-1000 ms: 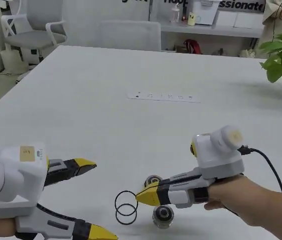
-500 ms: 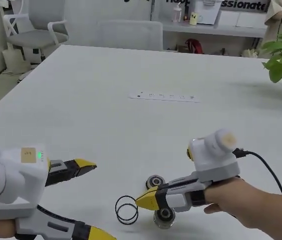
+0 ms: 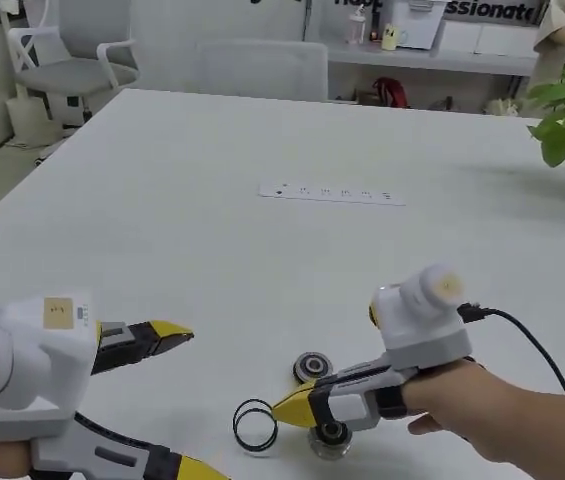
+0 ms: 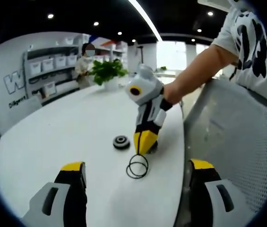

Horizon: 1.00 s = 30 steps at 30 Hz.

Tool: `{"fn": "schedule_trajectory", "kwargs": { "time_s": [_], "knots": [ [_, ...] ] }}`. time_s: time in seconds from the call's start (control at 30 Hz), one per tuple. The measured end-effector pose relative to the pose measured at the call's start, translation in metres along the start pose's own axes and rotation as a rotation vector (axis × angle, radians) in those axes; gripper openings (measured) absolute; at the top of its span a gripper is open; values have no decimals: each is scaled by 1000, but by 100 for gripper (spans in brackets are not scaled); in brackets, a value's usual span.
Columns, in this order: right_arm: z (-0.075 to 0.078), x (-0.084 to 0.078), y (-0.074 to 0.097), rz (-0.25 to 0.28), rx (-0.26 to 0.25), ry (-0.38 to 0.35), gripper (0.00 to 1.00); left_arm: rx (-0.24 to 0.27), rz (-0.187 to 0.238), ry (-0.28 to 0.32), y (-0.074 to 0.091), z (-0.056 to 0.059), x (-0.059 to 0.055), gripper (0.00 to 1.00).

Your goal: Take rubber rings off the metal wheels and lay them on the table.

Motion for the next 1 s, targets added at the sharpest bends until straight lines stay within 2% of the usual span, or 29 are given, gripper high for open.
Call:
{"fn": "schedule_trajectory", "kwargs": {
  "time_s": [0.23,0.5,1.0],
  "knots": [
    [4,-1,0,5,-4,-17,0,1,-1,2,-1,-1,1,90],
    [2,-2,-4,7,14,-26,0,0,-7,4,-1,-2,-1,90],
    [12,-3,-4,-1,-31,-27,0,3,-14,7,-1,-4,-4,90]
  ]
}}
Point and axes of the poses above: the centre of the closed fingertips' face, and the gripper's own axes: y roughly backward along the fingers, z roughly to its right, x roughly out of its top, the point moved 4 cm from there along y, roughly backward along the fingers, and after that the axes turned 14 degrees about x, right-handed, at the moved point
